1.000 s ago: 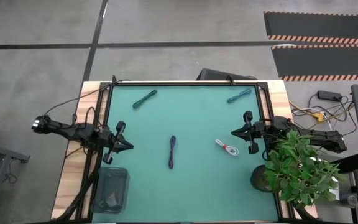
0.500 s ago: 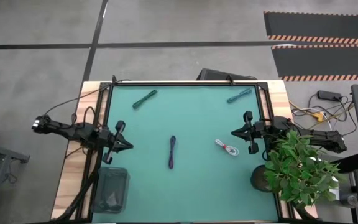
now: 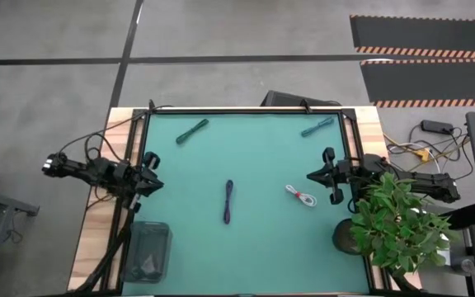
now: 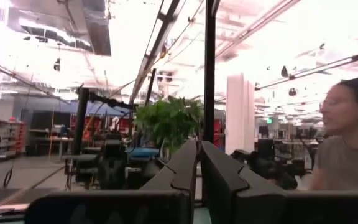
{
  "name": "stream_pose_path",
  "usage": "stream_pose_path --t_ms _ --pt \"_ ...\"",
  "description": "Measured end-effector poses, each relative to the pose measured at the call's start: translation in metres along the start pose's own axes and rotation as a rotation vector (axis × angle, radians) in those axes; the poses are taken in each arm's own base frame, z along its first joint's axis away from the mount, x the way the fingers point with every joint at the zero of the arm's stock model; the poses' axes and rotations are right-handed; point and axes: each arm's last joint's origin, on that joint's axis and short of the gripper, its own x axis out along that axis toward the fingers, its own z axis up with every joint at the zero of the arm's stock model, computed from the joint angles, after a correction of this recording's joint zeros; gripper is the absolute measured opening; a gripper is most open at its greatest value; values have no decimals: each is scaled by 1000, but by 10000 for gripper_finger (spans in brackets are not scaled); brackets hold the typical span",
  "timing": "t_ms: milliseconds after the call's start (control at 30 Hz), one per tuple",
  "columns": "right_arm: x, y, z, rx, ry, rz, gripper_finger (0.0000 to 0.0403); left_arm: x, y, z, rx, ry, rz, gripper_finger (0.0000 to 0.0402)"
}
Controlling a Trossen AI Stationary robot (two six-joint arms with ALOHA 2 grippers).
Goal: Pick and place USB-C Cables
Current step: Put the blue charger cable into the gray bin
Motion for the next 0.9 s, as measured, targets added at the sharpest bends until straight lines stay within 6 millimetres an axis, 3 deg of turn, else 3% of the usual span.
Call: stream_pose_path --t_ms 367,900 --pt "-2 1 19 331 -194 40 9 0 0 5 -1 -48 -3 8" --pt "2 -7 36 304 -401 -169 9 0 -1 14 -132 -138 -14 8"
